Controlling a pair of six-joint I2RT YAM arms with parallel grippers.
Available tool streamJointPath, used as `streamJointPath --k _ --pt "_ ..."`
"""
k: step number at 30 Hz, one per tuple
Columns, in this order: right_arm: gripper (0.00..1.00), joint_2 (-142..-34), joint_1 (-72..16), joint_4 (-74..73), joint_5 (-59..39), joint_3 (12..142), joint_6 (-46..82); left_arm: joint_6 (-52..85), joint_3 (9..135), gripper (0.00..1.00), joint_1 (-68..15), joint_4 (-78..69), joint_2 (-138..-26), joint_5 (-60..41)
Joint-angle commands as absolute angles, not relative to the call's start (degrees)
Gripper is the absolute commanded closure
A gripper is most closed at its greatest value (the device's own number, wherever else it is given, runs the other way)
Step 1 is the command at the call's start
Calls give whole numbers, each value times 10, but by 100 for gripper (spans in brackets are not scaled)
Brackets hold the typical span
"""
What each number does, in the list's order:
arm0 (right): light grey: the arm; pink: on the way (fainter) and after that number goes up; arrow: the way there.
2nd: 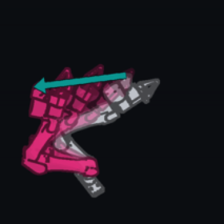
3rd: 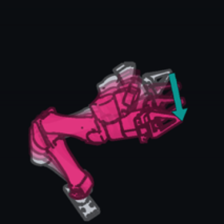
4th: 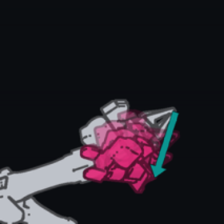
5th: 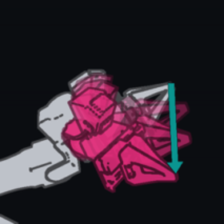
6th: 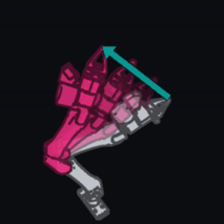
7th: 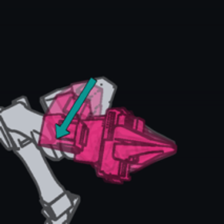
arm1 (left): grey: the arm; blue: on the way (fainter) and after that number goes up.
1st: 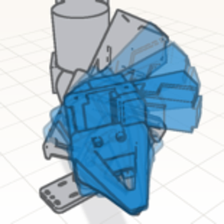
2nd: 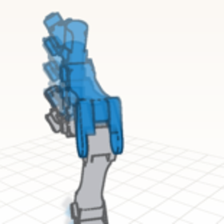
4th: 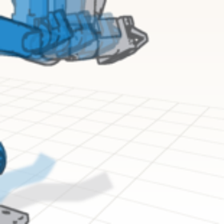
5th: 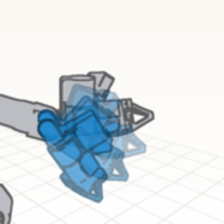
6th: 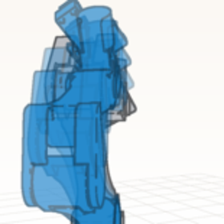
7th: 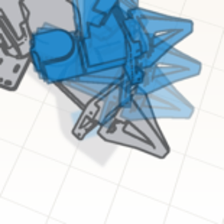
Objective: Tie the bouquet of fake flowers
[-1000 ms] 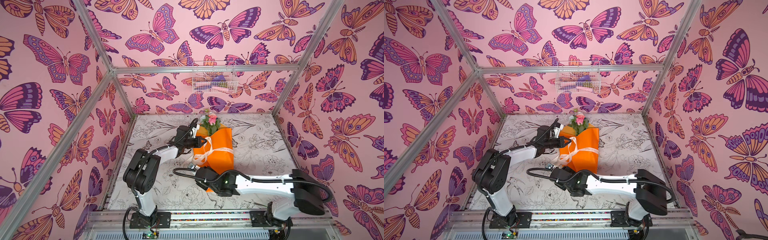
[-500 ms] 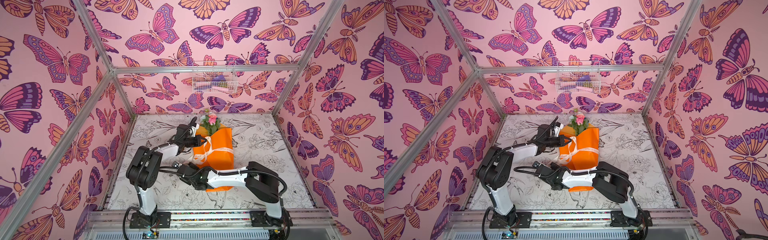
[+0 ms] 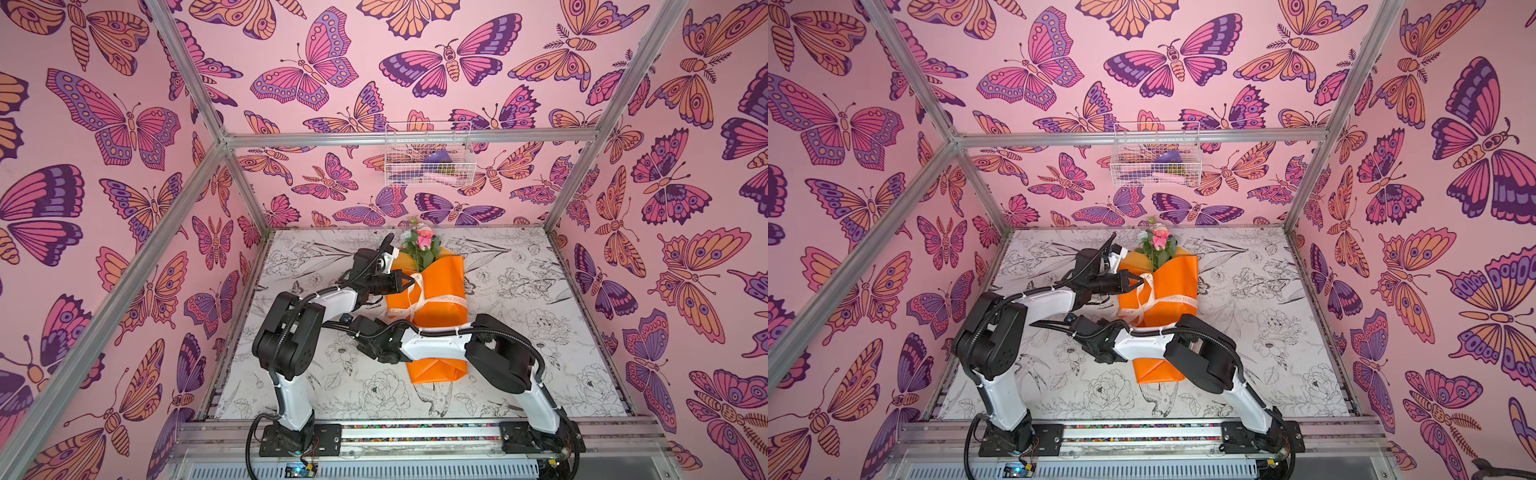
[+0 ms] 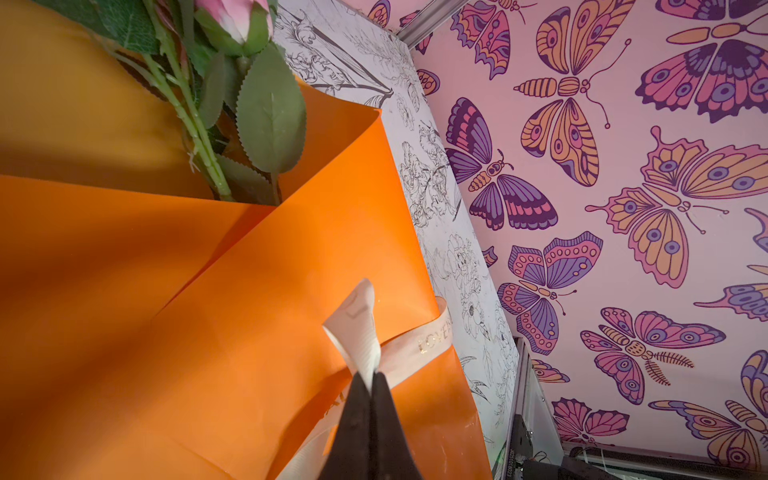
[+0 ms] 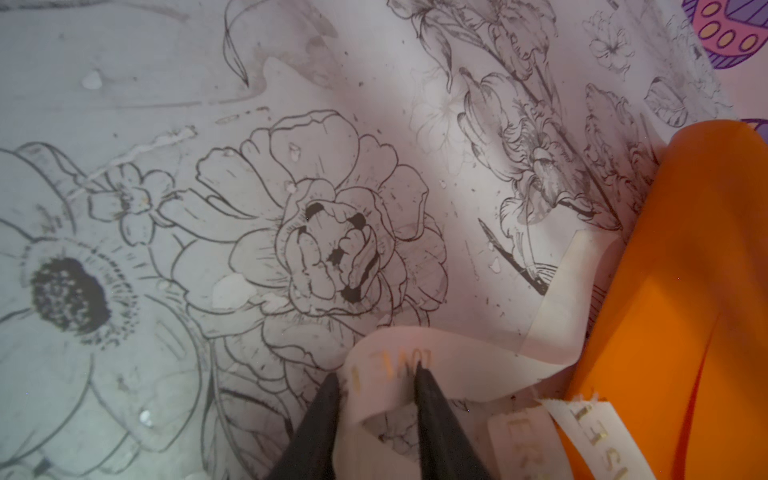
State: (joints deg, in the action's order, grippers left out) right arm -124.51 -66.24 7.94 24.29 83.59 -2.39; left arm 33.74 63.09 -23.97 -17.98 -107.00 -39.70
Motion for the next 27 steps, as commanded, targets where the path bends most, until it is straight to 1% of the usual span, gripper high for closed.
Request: streamJointPath --k 1,5,9,14,18,23,27 --pt "89 -1208 -673 107 227 828 -22 337 639 100 -234 -187 -1085 -410" --pt "96 -1138 -693 105 226 792 -21 336 636 100 -231 -188 -1082 -411" --pt "99 -1059 -703 113 225 750 3 331 628 100 -225 -188 -1072 -408" --pt "100 -940 -703 116 233 686 41 327 611 100 -212 -188 -1055 -401" --pt "100 -843 -703 118 263 647 63 310 596 100 -207 -173 -1036 -388" --pt "100 -773 -688 119 315 619 98 285 580 100 -207 -146 -1016 -370" --pt "100 -745 -650 170 360 617 170 276 553 100 -207 -139 -999 -357"
